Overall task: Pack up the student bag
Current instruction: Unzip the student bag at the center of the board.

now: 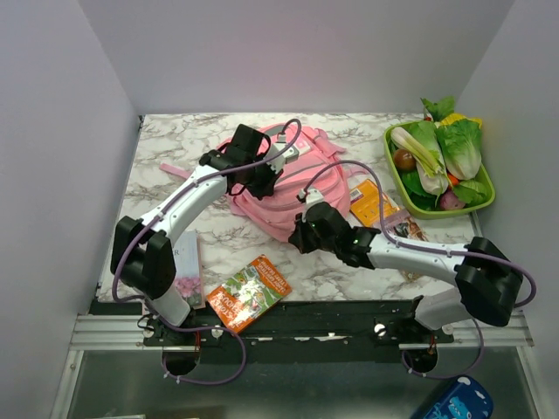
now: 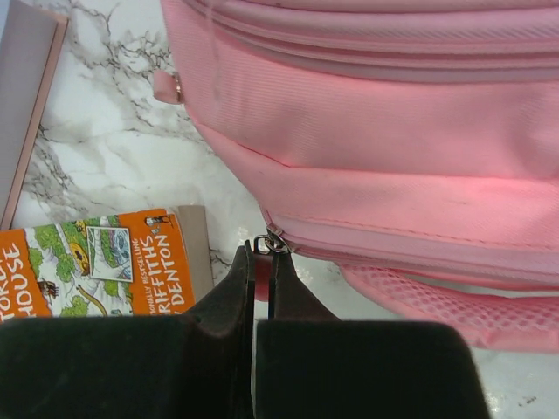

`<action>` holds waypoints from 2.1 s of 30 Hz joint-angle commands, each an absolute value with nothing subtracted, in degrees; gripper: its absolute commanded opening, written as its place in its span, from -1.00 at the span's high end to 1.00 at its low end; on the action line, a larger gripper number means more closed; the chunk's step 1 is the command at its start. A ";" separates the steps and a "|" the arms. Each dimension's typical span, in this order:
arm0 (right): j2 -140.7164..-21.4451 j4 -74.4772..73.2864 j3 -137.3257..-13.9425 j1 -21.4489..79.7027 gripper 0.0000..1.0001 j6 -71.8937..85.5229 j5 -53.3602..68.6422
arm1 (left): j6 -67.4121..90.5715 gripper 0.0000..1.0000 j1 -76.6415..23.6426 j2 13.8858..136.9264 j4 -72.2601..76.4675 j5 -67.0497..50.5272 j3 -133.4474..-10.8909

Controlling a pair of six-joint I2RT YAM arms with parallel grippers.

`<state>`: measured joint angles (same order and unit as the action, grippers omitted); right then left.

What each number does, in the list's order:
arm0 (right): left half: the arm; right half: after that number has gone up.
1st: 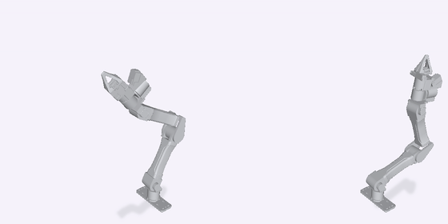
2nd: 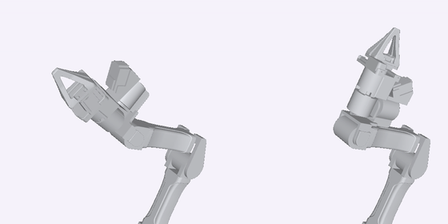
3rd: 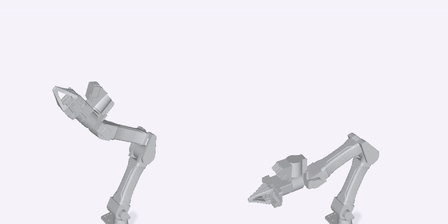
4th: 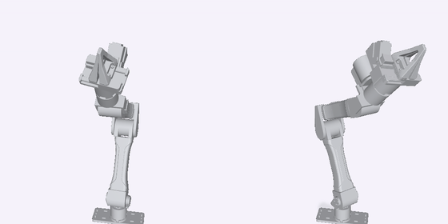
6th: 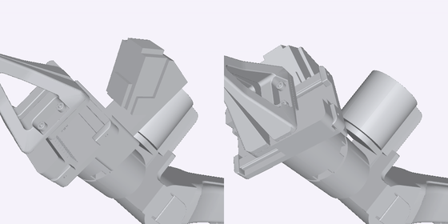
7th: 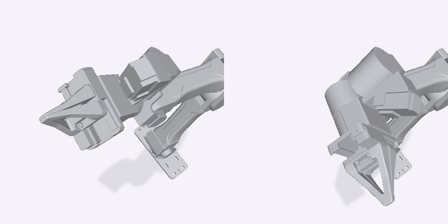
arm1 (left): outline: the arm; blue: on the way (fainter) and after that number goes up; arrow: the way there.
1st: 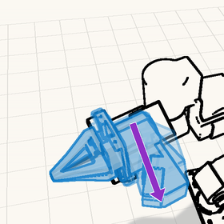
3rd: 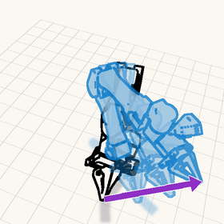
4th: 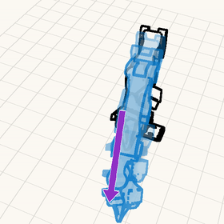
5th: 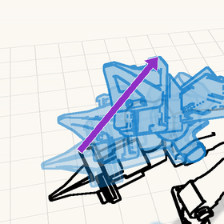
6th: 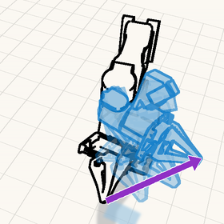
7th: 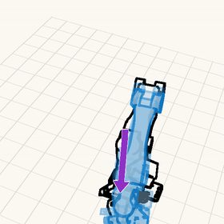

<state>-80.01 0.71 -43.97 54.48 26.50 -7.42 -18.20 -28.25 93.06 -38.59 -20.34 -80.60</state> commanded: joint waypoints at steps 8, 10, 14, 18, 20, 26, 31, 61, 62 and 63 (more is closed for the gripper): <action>-92.01 -2.02 -60.55 60.55 0.99 24.43 -9.65 | -2.11 1.00 -28.39 97.12 -32.96 -22.32 -90.43; -93.77 -2.20 -62.65 60.64 0.99 24.17 -11.15 | -0.44 1.00 -28.39 97.56 -34.09 -23.37 -93.58; -99.47 -1.85 -66.87 60.73 0.99 22.85 -14.06 | 2.63 1.00 -28.83 98.70 -36.29 -25.83 -98.26; -103.87 1.74 -71.44 60.73 0.99 20.22 -11.52 | 4.48 1.00 -29.18 98.53 -37.18 -28.21 -98.26; -105.55 2.37 -73.90 60.82 0.98 19.08 -10.20 | 4.66 1.00 -29.18 98.18 -37.53 -28.83 -97.21; -109.78 2.37 -79.72 61.00 0.57 16.79 -10.72 | 2.38 1.00 -28.57 96.68 -38.58 -28.65 -96.15; -104.08 4.83 -73.67 60.91 0.03 15.29 -12.65 | -3.15 1.00 -26.81 94.75 -39.46 -26.64 -96.07; -79.98 18.98 -36.74 53.61 0.59 26.70 -31.72 | -16.17 1.00 -24.00 85.78 -41.92 -24.96 -89.12; -80.33 18.98 -36.22 53.44 0.60 27.33 -32.16 | -16.26 1.00 -23.82 85.69 -41.84 -25.05 -89.03; -80.85 18.90 -35.86 53.35 0.61 27.77 -32.52 | -16.26 1.00 -23.64 85.35 -41.84 -25.40 -89.03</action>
<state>-79.07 17.82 -38.48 53.60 23.38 -28.16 -15.99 -24.71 89.84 -44.16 -25.52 -88.62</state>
